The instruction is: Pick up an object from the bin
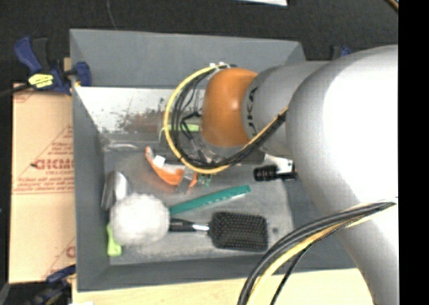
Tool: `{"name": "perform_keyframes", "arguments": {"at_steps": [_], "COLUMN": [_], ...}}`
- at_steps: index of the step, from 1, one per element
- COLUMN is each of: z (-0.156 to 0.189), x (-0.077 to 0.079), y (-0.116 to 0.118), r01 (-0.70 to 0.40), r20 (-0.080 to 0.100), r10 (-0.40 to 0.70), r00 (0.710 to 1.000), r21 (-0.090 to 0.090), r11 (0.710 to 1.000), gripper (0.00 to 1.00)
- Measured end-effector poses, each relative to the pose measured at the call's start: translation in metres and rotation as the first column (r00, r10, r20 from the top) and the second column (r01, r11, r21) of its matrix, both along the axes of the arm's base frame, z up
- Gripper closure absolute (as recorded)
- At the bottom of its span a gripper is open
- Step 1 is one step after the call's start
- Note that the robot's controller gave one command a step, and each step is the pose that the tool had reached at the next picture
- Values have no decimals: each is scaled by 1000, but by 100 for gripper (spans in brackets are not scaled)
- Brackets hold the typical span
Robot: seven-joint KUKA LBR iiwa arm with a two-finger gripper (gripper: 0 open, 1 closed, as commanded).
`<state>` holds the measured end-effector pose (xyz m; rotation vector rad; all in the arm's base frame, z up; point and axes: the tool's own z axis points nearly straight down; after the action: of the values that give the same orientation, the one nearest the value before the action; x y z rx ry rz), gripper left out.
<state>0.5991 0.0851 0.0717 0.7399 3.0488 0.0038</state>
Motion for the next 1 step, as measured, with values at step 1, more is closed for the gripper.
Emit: {"name": "perform_keyframes", "arguments": {"at_steps": [1], "z": [0], "x": [0], "y": [0], "r01": [0], "r20": [0], "r10": [0], "r00": [1000], "r21": [0], "r11": [1000], "gripper": [100]}}
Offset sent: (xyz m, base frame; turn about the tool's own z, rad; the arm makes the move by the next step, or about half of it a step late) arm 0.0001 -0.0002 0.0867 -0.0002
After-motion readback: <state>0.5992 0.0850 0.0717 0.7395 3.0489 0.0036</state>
